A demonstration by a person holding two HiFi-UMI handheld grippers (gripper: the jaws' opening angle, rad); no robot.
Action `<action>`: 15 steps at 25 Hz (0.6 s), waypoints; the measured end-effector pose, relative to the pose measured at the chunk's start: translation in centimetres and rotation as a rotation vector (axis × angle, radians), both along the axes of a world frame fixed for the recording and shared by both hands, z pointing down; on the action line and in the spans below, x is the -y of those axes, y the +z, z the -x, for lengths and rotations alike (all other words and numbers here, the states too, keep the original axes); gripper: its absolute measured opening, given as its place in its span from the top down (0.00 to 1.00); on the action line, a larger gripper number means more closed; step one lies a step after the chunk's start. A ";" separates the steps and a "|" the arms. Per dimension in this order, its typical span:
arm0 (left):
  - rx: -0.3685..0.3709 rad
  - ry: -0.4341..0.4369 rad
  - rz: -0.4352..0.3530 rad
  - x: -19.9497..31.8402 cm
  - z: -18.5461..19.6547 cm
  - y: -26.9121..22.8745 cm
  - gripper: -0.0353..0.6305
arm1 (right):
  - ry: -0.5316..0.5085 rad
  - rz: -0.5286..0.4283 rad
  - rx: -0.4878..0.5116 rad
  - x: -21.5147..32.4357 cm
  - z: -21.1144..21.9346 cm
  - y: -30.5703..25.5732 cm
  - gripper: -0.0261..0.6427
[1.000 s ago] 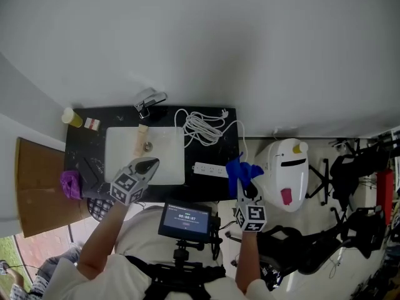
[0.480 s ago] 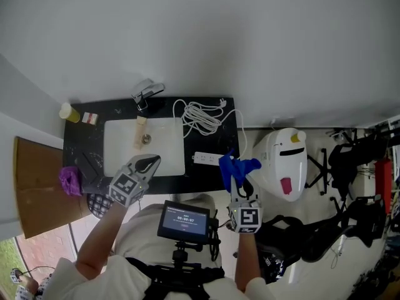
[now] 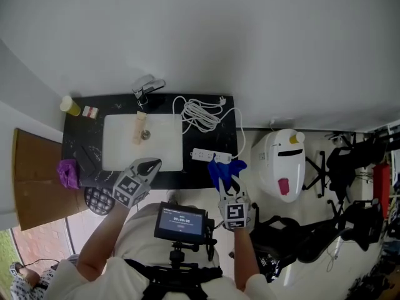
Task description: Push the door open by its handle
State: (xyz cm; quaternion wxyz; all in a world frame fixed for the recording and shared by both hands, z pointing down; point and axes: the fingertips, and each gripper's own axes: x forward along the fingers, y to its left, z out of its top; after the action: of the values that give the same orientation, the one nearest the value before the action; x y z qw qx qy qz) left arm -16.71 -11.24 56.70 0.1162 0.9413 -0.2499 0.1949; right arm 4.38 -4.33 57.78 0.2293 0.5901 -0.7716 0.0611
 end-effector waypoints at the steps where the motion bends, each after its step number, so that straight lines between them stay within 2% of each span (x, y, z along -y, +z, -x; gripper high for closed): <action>1: 0.007 -0.003 0.003 -0.3 0.0 0.3 0.94 | -0.017 0.017 -0.006 0.0 0.2 1.0 0.86; 8: 0.058 -0.031 0.027 -2.1 0.3 2.7 0.94 | -0.121 0.121 -0.020 0.2 2.0 7.3 0.85; 15: 0.080 -0.057 0.069 -5.6 -0.4 4.0 0.94 | -0.178 0.233 -0.007 -0.9 2.8 12.6 0.85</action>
State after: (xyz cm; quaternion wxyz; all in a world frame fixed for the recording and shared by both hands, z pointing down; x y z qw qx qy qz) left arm -16.27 -5.68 60.73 0.1442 0.9207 -0.2744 0.2373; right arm 1.62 -3.43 70.38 0.3034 0.4890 -0.8078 0.1278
